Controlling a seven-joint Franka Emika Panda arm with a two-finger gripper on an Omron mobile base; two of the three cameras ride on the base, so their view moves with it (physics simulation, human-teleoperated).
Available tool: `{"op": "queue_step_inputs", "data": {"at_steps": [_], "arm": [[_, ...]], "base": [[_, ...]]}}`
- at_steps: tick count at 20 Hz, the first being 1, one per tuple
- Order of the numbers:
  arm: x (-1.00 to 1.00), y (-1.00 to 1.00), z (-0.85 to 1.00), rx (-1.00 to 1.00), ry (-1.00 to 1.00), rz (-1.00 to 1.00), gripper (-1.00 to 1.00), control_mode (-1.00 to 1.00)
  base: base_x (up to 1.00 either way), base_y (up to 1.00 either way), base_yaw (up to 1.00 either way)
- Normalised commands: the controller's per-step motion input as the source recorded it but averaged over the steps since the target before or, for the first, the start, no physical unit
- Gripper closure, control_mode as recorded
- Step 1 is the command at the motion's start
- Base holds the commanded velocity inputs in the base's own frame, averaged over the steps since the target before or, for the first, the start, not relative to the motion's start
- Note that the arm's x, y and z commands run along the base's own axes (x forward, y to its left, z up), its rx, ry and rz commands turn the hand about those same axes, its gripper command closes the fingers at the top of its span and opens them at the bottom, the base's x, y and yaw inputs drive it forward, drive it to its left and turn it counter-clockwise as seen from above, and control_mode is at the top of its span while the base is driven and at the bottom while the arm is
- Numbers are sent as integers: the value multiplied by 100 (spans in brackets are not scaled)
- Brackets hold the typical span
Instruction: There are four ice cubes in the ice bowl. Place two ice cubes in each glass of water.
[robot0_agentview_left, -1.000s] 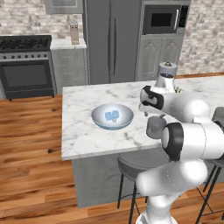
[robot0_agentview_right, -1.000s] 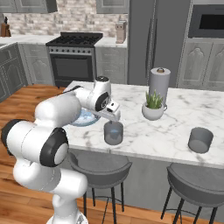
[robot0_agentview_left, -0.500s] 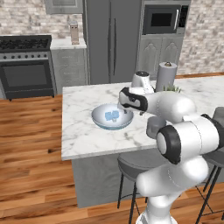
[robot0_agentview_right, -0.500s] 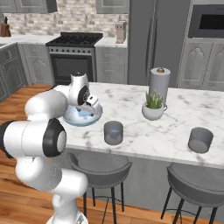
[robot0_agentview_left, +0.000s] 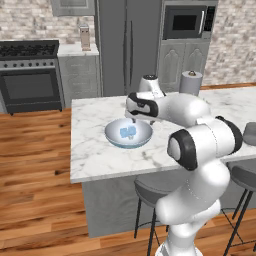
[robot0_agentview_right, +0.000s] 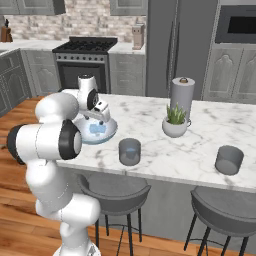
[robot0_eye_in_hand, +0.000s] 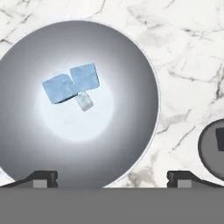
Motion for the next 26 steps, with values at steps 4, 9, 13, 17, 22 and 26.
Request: {"op": "queue_step_inputs", "data": {"at_steps": [4, 9, 13, 17, 22, 26], "arm": [[74, 0, -16, 0, 0, 0, -100, -100], [51, 47, -15, 0, 0, 0, -100, -100], [9, 49, -47, 0, 0, 0, -100, -100], [11, 23, -41, 0, 0, -3, -100, -100], [17, 11, -20, 0, 0, -22, -100, -100], [16, 2, 0, 0, 3, -42, -100, -100]], "base": [[0, 0, 0], [0, 0, 0], [0, 0, 0], [0, 0, 0], [0, 0, 0], [0, 0, 0]]}}
